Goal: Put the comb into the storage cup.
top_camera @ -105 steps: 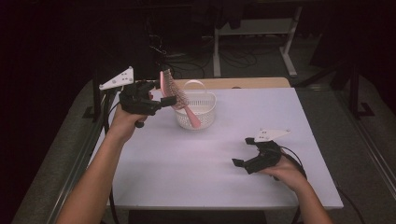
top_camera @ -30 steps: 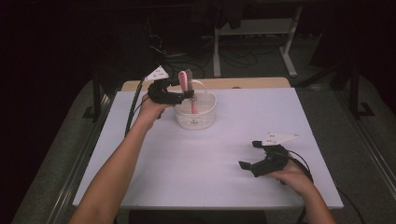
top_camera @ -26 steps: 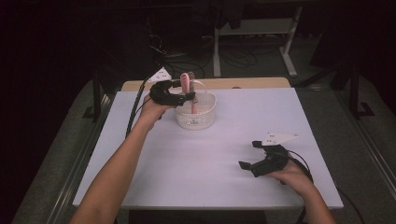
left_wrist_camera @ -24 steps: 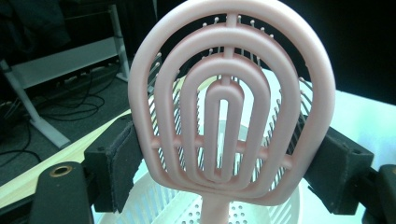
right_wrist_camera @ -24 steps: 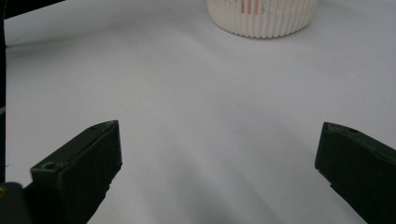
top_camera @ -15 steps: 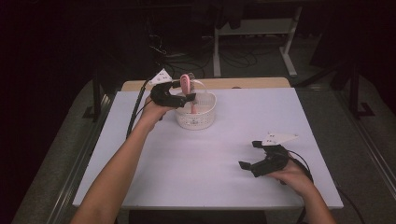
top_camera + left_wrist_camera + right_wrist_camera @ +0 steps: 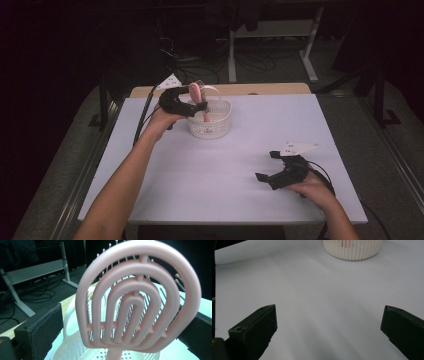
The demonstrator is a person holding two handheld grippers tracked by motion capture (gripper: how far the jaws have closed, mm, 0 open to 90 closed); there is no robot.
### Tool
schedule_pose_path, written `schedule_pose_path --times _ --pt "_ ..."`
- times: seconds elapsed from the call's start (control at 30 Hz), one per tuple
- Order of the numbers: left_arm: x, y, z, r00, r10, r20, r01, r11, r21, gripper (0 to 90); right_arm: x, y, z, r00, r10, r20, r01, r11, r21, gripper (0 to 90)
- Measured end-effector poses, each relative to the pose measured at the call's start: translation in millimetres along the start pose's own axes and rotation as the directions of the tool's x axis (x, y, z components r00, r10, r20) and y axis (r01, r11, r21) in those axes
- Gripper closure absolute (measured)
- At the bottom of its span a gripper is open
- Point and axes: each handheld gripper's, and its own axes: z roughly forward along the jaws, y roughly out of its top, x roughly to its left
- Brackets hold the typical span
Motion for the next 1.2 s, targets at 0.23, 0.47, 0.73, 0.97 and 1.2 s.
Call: schedule_pose_path --times 0.23,0.47,0.73,0.97,1.2 --pt "1.7 4.5 -10.1 1.0 -0.001 -0.001 0.001 0.9997 -0.023 0.0 0.0 0.1 0.1 1.0 0.0 0.0 0.0 1.0 0.0 0.1" --pt "9.1 3.9 -23.0 0.9997 -0.009 -0.023 0.008 0.9996 -0.027 0.0 0.1 0.1 0.6 1.0 0.0 -0.001 0.0 1.0 0.001 0.1" --pt "21.5 0.0 -41.5 0.9979 -0.029 -0.057 0.027 0.999 -0.034 0.0 0.0 0.1 1.1 1.0 0.001 -0.002 -0.001 1.0 0.001 0.1" --pt "26.0 0.3 -59.8 0.998 -0.029 -0.055 0.027 0.9989 -0.037 0.0 0.1 0.3 1.4 1.0 0.002 -0.004 -0.002 1.0 0.001 0.1" --pt "22.7 -4.1 -77.5 0.9986 -0.008 -0.053 0.007 1.0 -0.004 0.0 -1.2 0.2 2.1 1.0 0.001 -0.008 -0.001 1.0 0.001 0.1"
